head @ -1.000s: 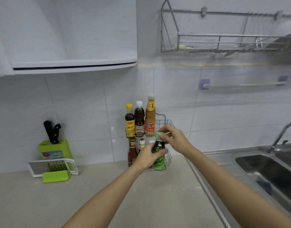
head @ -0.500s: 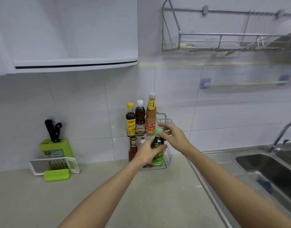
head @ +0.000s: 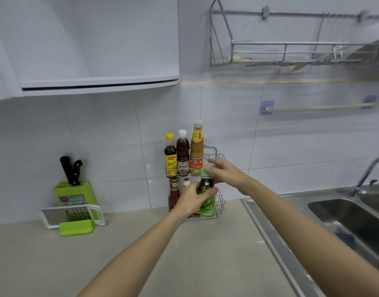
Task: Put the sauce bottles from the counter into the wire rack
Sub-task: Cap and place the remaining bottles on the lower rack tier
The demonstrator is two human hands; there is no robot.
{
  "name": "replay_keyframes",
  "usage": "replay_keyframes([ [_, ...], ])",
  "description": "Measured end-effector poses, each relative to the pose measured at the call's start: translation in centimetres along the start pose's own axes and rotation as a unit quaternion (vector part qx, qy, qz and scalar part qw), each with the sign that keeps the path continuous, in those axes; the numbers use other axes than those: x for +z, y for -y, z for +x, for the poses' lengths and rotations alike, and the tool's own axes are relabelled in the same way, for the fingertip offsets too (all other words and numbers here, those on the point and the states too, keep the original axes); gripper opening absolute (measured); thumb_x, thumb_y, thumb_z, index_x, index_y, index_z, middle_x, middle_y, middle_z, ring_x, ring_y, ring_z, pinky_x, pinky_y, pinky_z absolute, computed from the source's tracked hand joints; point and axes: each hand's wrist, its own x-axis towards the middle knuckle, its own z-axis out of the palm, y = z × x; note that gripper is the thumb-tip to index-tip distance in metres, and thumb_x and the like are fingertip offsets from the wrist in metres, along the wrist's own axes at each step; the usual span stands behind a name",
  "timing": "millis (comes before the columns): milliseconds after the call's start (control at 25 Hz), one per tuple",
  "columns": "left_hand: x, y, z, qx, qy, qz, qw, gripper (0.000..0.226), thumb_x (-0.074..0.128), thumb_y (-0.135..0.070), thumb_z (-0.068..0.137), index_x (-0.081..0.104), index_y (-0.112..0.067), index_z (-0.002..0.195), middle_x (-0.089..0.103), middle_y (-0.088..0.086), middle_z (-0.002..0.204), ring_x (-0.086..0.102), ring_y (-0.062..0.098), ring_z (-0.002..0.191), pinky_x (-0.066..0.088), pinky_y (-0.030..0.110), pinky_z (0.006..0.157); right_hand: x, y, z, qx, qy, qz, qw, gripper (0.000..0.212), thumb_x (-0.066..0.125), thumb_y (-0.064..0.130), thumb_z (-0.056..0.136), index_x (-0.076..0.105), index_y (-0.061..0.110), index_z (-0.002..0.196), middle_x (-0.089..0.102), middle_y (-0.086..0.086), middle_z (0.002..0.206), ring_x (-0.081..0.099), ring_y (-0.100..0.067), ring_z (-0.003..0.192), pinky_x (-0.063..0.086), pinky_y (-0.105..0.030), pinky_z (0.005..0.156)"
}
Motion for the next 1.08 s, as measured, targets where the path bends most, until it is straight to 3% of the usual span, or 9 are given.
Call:
replay_keyframes([
  [80,0.0,0.2,-0.2,-0.006,0.003,-0.007,1.0,0.032,0.068,-0.051,0.08,0.061,-0.034,0.106,0.071,-0.009,0.105,0.064,0.0,0.097,0.052,0.023,0.083,0.0,-0.1,0.1,-0.009,0.01,-0.02,1.0,0.03,0.064,0.031,0.09,0.06,0.011,0.112,0.068,0.001,0.096,0.068,-0.019,0.091,0.057,-0.023,0.075],
  [160,0.0,0.1,-0.3,-0.004,-0.002,0.003,1.0,0.031,0.067,-0.052,0.079,0.06,-0.036,0.105,0.07,-0.012,0.103,0.062,-0.004,0.095,0.051,0.021,0.081,0.6,0.1,0.2,-0.014,-0.048,-0.033,0.998,0.03,0.072,0.034,0.083,0.057,0.013,0.097,0.065,0.001,0.087,0.066,-0.015,0.083,0.055,-0.024,0.069],
  [280,-0.4,-0.3,-0.3,-0.011,0.003,-0.01,1.0,0.022,0.067,-0.053,0.079,0.062,-0.042,0.097,0.07,-0.015,0.101,0.064,-0.002,0.098,0.052,0.023,0.084,0.8,0.2,0.3,-0.022,-0.035,-0.038,0.998,0.041,0.071,0.037,0.083,0.059,0.01,0.112,0.064,-0.005,0.097,0.064,-0.018,0.092,0.054,-0.03,0.076],
  [400,-0.7,-0.5,-0.2,-0.012,0.02,0.0,1.0,0.014,0.066,-0.053,0.08,0.06,-0.047,0.091,0.07,-0.014,0.102,0.065,0.002,0.1,0.053,0.024,0.086,1.0,0.1,0.3,-0.035,0.011,-0.03,0.999,0.031,0.062,0.031,0.091,0.062,0.012,0.115,0.069,-0.006,0.104,0.063,-0.018,0.098,0.052,-0.027,0.079],
  [600,-0.3,0.0,0.2,-0.014,-0.048,0.048,0.998,0.03,0.064,-0.049,0.083,0.062,-0.029,0.106,0.071,-0.006,0.103,0.066,0.012,0.097,0.052,0.028,0.082,2.7,0.5,0.9,-0.03,-0.098,-0.1,0.99,0.035,0.063,0.034,0.089,0.065,0.013,0.117,0.071,-0.006,0.108,0.065,-0.021,0.104,0.053,-0.04,0.094],
  [800,1.1,0.4,0.2,-0.029,-0.133,0.101,0.986,0.038,0.064,-0.047,0.084,0.062,-0.018,0.109,0.069,-0.006,0.094,0.062,0.01,0.085,0.045,0.017,0.063,3.8,0.5,1.4,-0.015,-0.166,-0.228,0.959,0.034,0.062,0.04,0.089,0.068,0.011,0.105,0.072,-0.009,0.099,0.065,-0.025,0.093,0.054,-0.039,0.082],
  [880,1.5,0.7,0.3,-0.05,-0.132,0.08,0.987,0.038,0.066,-0.049,0.081,0.063,-0.017,0.102,0.069,-0.007,0.089,0.063,0.01,0.083,0.043,0.014,0.06,3.4,0.3,1.7,0.008,-0.138,-0.189,0.972,0.035,0.064,0.039,0.088,0.068,0.006,0.099,0.072,-0.011,0.094,0.066,-0.026,0.09,0.054,-0.042,0.082],
  [1000,1.6,1.1,0.9,-0.06,-0.122,0.048,0.989,0.038,0.069,-0.049,0.078,0.065,-0.019,0.1,0.07,-0.008,0.089,0.064,0.006,0.082,0.046,0.013,0.063,2.8,-1.0,1.5,0.032,-0.095,-0.09,0.991,0.031,0.063,0.043,0.088,0.062,0.014,0.077,0.065,0.0,0.074,0.06,-0.017,0.074,0.049,-0.029,0.067],
  [1080,1.9,1.4,1.5,-0.06,-0.13,0.065,0.988,0.043,0.073,-0.052,0.072,0.066,-0.019,0.1,0.072,-0.007,0.091,0.065,0.006,0.082,0.053,0.021,0.069,2.2,-2.0,1.6,0.04,-0.068,-0.061,0.995,0.037,0.06,0.046,0.089,0.065,0.011,0.077,0.063,-0.001,0.074,0.058,-0.015,0.071,0.046,-0.028,0.067],
])
